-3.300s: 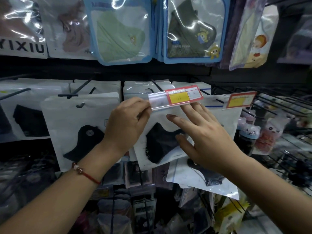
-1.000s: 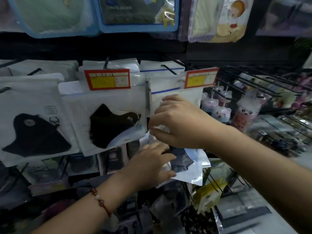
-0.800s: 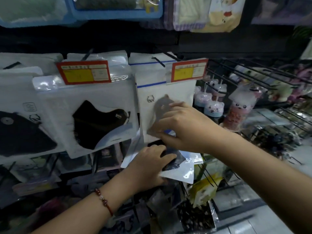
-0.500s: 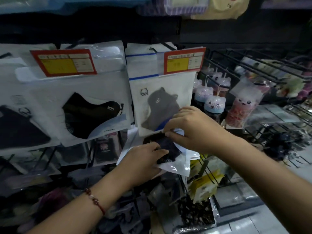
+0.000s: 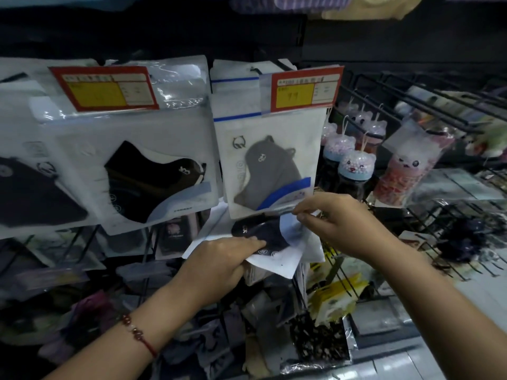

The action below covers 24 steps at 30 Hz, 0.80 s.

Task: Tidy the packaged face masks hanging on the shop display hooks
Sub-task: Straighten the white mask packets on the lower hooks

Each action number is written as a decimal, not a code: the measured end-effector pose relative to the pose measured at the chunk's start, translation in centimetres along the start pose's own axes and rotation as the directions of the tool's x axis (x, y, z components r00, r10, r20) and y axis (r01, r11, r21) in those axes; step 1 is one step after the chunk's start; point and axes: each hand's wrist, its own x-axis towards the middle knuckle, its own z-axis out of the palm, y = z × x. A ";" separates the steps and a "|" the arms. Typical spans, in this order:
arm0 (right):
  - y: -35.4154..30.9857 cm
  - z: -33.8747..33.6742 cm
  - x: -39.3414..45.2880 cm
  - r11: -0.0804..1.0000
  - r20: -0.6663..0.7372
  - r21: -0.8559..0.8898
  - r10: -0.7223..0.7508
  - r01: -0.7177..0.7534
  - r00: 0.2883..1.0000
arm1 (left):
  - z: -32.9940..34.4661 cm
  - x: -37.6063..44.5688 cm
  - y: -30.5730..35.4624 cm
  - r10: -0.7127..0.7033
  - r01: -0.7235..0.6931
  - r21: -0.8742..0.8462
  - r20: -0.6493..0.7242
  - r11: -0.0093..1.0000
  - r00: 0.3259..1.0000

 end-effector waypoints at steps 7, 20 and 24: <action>1.1 3.0 -2.4 0.920 -0.047 0.029 0.391 -0.390 0.919 | 0.5 -0.9 0.3 -0.150 0.150 0.066 -0.004 0.987 0.989; -3.5 5.3 -5.2 0.541 -0.042 0.719 0.660 -0.436 0.750 | -0.4 -0.5 -0.1 -0.102 0.105 -0.045 0.061 0.993 0.993; -5.8 6.0 -6.4 0.171 0.192 0.896 0.683 -0.410 0.705 | -0.6 -2.3 -0.1 -0.026 0.026 0.005 0.022 1.000 0.999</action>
